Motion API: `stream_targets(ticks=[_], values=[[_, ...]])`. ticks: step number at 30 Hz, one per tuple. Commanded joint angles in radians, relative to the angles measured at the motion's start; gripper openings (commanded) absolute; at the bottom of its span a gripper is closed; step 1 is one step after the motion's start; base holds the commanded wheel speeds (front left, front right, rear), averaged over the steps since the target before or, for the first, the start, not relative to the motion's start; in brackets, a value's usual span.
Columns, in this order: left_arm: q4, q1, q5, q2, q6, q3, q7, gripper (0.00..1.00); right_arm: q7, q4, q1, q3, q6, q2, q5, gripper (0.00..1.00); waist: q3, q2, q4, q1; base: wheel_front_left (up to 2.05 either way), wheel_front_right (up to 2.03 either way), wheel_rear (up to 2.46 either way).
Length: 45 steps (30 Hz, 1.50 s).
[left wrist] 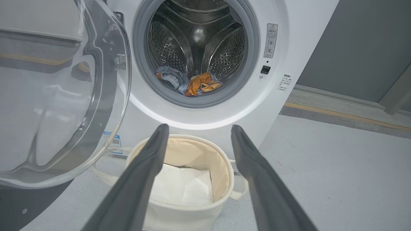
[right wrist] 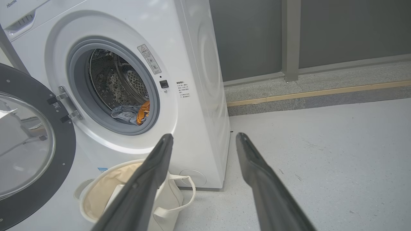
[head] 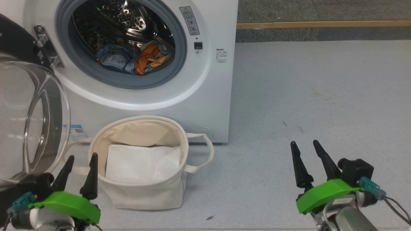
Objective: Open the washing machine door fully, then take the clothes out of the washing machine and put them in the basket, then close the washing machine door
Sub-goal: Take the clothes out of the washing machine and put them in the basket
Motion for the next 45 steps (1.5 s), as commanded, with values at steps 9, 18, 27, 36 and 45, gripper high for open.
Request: stream_targets(ticks=[9, 18, 27, 36, 45], values=[[-0.051, -0.038, 0.002, 0.056, -0.016, 0.014, -0.022, 1.00, -0.012, -0.020, -0.032, 0.021, 0.008, -0.007, 0.011, 1.00, 0.006, 0.0000, -0.007, 0.0000, 0.01, -0.01, 0.00], [-0.059, -0.050, -0.016, 0.058, -0.017, 0.014, -0.023, 1.00, -0.012, -0.019, -0.030, 0.009, 0.008, -0.008, 0.015, 1.00, 0.015, 0.0000, -0.004, 0.0000, 0.96, -0.56, -0.40], [-0.061, -0.058, -0.020, 0.061, -0.007, 0.014, -0.024, 1.00, -0.012, -0.016, -0.025, 0.012, 0.008, -0.001, 0.016, 1.00, 0.023, 0.0000, -0.002, 0.0000, 1.87, -1.77, -0.10], [-0.062, -0.075, -0.007, 0.064, 0.007, -0.002, -0.026, 1.00, -0.012, -0.019, -0.032, 0.014, 0.008, 0.001, 0.013, 1.00, 0.037, 0.0000, 0.002, 0.0000, 2.10, -2.07, -0.03], [-0.022, -0.082, -0.012, 0.049, 0.027, 0.000, -0.055, 1.00, -0.012, -0.022, -0.032, 0.013, 0.008, 0.001, 0.012, 1.00, 0.044, 0.0000, 0.006, 0.0000, 1.19, -1.19, 0.00]])
